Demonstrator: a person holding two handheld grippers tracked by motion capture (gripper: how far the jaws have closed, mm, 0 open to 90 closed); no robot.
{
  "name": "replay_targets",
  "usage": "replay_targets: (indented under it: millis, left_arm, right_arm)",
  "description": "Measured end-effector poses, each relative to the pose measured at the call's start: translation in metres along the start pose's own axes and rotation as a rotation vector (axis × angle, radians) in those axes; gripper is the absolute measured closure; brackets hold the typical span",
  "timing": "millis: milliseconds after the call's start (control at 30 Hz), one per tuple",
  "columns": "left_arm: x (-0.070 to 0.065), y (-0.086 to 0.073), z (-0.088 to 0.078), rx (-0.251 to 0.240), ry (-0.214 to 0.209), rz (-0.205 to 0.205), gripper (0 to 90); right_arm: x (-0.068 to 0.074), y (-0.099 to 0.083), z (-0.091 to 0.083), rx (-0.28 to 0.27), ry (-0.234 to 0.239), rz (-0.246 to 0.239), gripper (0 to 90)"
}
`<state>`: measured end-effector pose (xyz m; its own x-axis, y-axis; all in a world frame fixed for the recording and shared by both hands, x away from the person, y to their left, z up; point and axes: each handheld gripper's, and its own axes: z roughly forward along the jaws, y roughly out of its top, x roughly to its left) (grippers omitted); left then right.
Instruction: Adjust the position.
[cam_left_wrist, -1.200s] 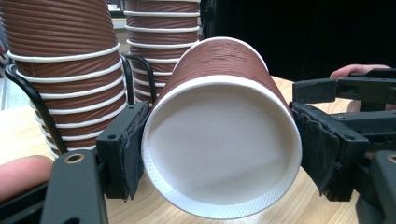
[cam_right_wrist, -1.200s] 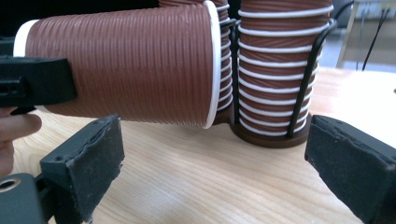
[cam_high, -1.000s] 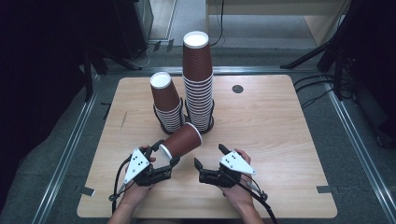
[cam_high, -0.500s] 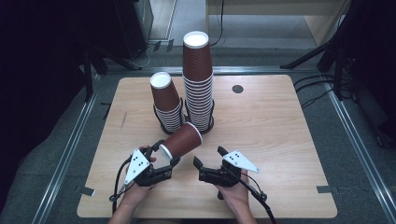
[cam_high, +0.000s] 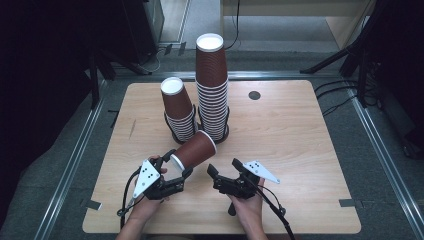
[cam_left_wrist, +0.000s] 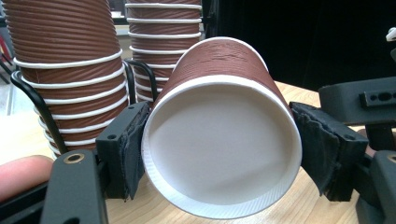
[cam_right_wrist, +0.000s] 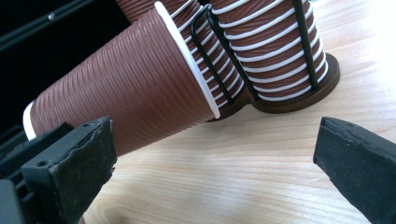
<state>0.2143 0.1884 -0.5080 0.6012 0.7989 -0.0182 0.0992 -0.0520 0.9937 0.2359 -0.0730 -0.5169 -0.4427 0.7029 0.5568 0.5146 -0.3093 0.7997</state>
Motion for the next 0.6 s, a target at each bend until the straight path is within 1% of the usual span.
replay_targets:
  millis: [33,67,100,267,333,433,467,567,600]
  left_arm:
    - [0.0,0.0,0.0,-0.001,0.001,0.003,24.8]
    - [0.0,0.0,0.0,-0.001,0.001,0.003,24.7]
    - [0.0,0.0,0.0,-0.002,0.001,0.003,24.7]
    - [-0.001,0.0,0.0,-0.001,0.003,0.006,24.8]
    - [-0.001,-0.001,0.0,-0.002,0.002,0.006,24.8]
    - [-0.001,-0.001,0.0,-0.003,0.003,0.006,24.8]
    - [-0.001,-0.001,0.0,-0.003,0.003,0.006,24.7]
    - [-0.001,-0.001,0.0,-0.003,0.004,0.005,24.7]
    - [-0.001,-0.001,0.0,-0.003,0.004,0.005,24.8]
  right_arm:
    - [0.0,0.001,0.0,-0.004,0.006,0.032,0.0]
    - [0.0,0.001,0.0,-0.004,0.006,0.032,0.0]
    - [0.0,0.001,0.001,-0.01,0.011,0.056,0.0]
    - [0.003,0.001,0.003,-0.023,-0.007,0.117,0.0]
    - [0.003,0.0,0.005,-0.015,0.002,0.161,0.0]
    - [0.004,-0.001,0.008,-0.011,0.004,0.207,0.0]
    - [0.004,-0.001,0.008,-0.011,0.004,0.207,0.0]
    - [0.005,-0.002,0.011,-0.015,0.018,0.256,0.0]
    - [0.005,-0.002,0.011,-0.015,0.018,0.256,0.0]
